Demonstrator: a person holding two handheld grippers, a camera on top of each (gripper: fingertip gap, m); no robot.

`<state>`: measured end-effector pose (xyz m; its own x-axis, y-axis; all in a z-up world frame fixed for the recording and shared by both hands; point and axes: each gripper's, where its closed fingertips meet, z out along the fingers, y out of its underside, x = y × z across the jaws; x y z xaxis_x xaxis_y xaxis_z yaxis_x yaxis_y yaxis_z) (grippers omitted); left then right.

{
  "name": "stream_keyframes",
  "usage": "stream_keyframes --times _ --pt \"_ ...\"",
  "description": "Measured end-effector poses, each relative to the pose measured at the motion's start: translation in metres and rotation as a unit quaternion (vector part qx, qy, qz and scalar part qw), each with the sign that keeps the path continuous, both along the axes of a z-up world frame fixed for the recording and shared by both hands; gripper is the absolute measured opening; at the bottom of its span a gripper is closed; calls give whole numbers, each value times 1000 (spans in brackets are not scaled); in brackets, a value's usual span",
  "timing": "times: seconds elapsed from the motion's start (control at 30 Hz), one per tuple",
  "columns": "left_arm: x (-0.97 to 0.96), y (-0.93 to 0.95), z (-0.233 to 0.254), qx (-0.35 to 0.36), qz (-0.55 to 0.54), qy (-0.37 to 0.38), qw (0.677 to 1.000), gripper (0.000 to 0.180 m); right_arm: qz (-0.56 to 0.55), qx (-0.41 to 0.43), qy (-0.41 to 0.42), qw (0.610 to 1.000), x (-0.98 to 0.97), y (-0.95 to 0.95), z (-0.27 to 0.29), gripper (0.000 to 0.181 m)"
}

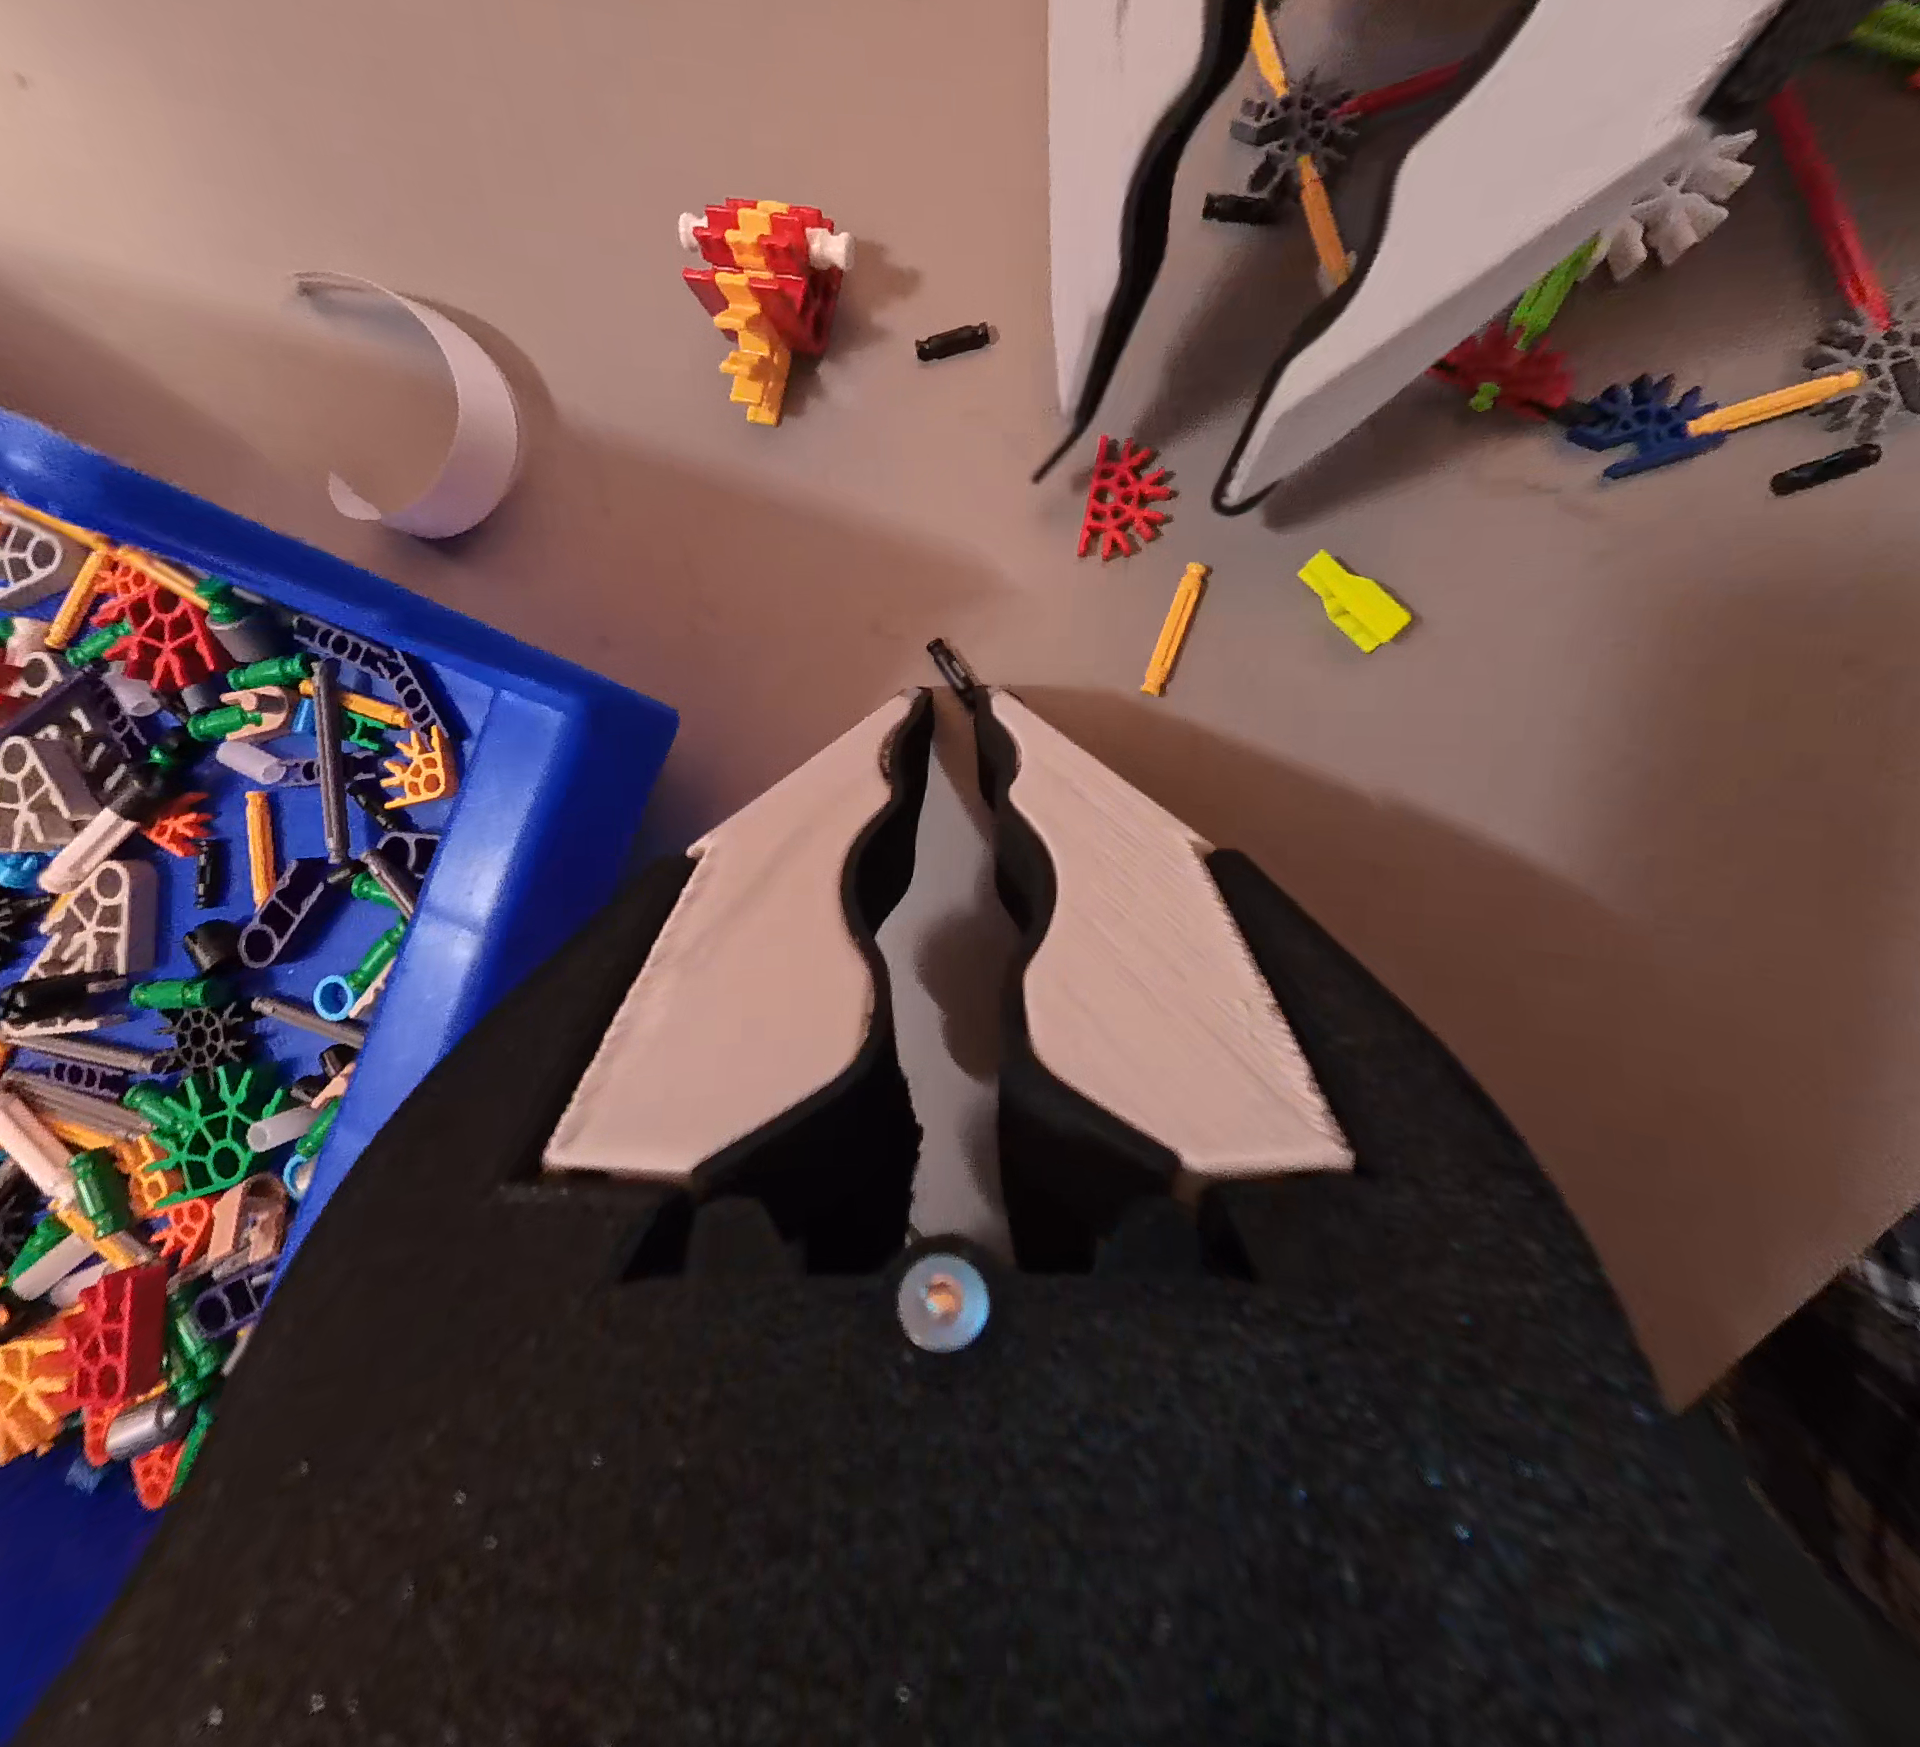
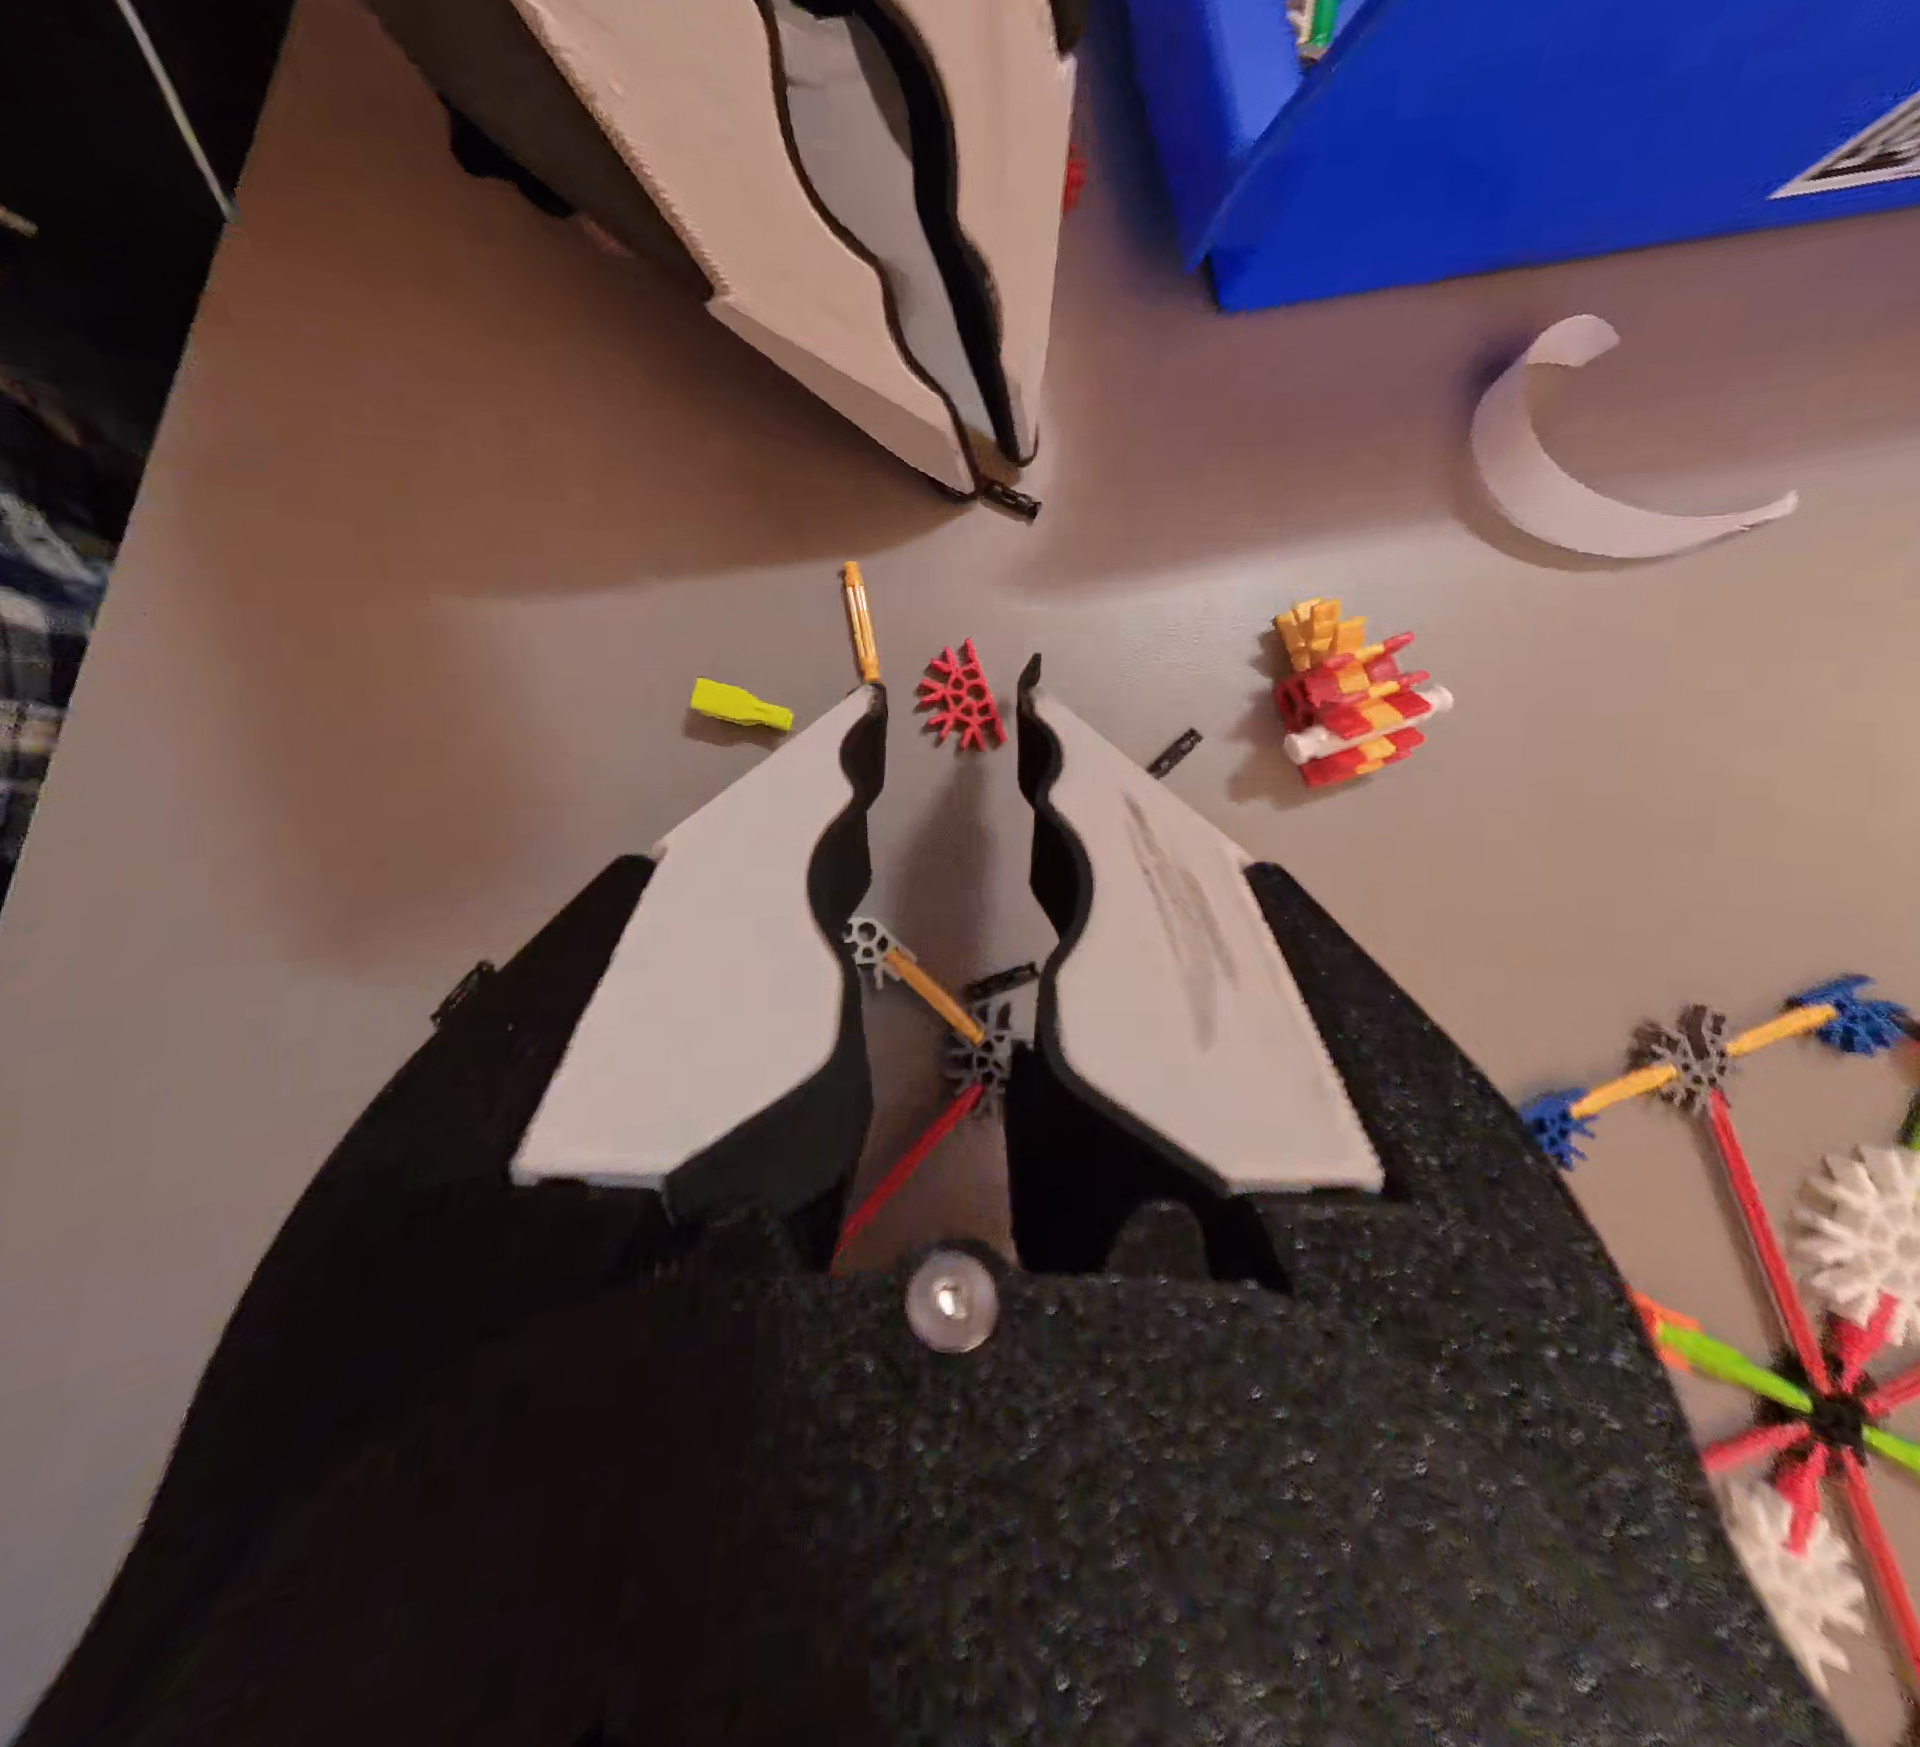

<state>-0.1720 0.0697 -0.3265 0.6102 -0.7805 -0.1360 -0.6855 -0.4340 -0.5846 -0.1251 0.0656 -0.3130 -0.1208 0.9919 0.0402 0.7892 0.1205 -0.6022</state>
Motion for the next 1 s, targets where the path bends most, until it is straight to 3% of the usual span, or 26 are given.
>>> stream_keyframes --times 0.33,0.73,1.0 --pt "9 2 -1 -14 -33 -22 999 0 28 -22 -24 999 -2 2 -16 3" --pt "23 -15 -1 -13 -154 -7 988 0 42 -92 -32 994 5 -4 -13 9" --pt "18 -15 -1 -16 -157 4 987 0 39 -49 -23 998 5 0 1 19"
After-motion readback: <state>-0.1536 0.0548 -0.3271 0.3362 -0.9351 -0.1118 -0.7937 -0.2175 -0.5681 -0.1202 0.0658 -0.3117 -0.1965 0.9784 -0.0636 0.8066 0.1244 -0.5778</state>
